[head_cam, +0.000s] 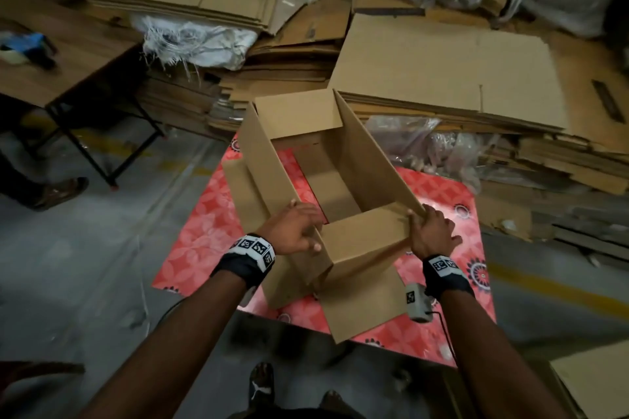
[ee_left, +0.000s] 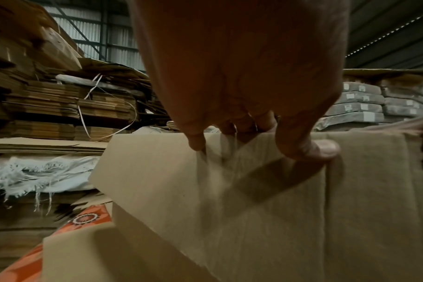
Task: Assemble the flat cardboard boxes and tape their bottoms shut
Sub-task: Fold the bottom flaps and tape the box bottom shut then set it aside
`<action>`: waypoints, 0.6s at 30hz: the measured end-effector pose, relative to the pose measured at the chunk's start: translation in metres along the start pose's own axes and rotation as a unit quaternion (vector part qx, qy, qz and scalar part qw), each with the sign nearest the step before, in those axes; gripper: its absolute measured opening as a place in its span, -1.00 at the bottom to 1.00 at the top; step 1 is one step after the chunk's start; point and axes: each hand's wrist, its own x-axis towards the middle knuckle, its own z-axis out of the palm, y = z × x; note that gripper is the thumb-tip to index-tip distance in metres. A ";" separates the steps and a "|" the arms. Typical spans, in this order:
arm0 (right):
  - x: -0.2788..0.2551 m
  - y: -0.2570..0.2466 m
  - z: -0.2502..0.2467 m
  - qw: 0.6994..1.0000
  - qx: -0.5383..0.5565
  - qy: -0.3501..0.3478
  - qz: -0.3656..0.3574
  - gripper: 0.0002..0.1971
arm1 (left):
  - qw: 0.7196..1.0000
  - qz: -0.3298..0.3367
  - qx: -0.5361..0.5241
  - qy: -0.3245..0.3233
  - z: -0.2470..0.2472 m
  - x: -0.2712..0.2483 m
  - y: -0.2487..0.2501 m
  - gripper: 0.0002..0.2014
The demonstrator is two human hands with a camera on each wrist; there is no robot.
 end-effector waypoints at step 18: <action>-0.017 -0.093 0.014 0.868 -0.199 -0.184 -0.417 -0.58 | 0.958 -0.201 0.192 0.067 0.034 0.003 0.078 -0.15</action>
